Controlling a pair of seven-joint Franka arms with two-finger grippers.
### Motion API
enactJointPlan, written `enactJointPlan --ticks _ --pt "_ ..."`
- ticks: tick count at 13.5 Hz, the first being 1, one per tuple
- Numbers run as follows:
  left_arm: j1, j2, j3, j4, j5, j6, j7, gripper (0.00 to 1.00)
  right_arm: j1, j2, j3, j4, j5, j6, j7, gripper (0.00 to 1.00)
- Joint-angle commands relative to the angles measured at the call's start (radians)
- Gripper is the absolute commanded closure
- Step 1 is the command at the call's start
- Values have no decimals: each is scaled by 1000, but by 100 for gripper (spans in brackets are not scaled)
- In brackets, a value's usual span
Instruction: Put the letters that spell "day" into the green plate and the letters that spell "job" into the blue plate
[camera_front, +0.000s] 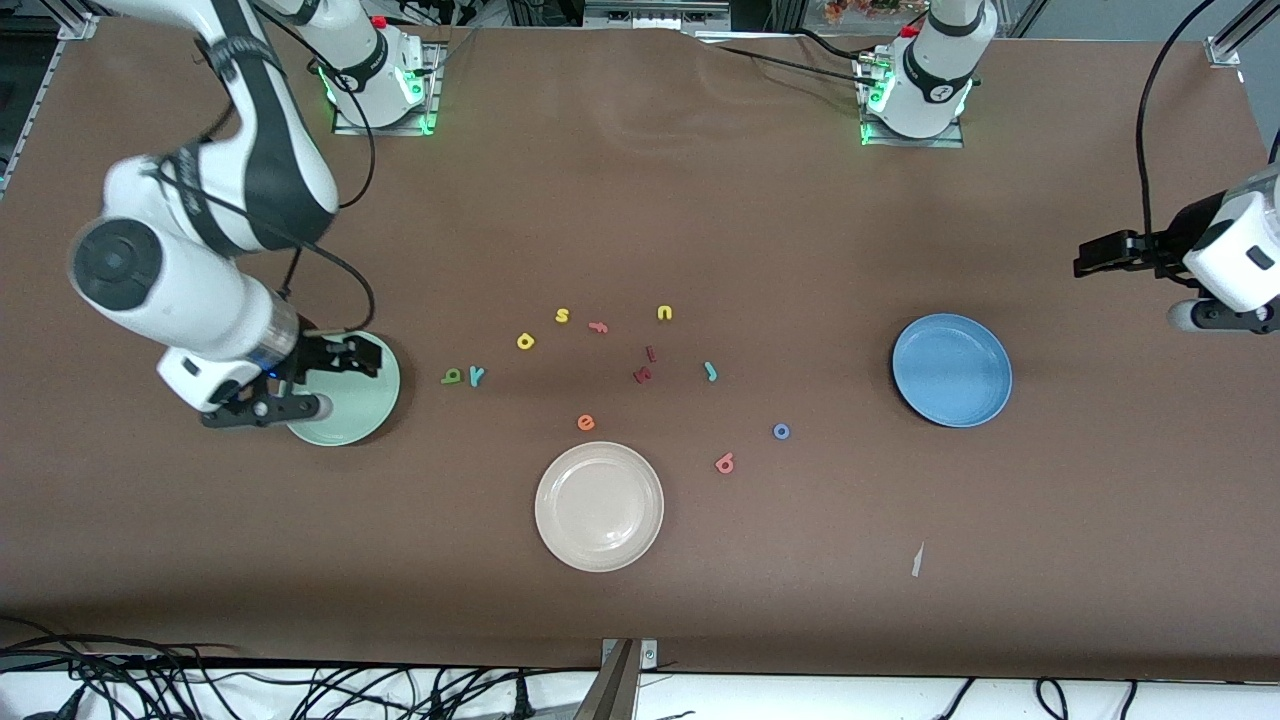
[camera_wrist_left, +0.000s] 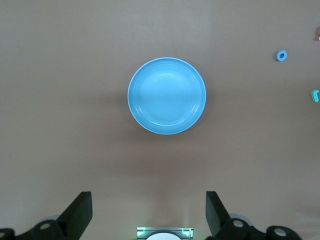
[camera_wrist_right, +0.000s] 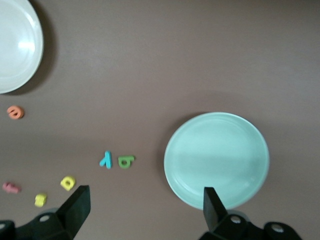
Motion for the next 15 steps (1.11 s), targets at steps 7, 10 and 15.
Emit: enactJointPlan --ticks 7,10,15 --pt "-231 183 0 -1 -186 82 -294 0 67 157 0 -136 36 334 123 0" --pt "-285 266 0 1 -240 249 -386 0 67 135 7 -256 36 461 123 0" --pt "-424 442 1 15 -148 522 -656 0 67 71 15 -379 36 508 119 0"
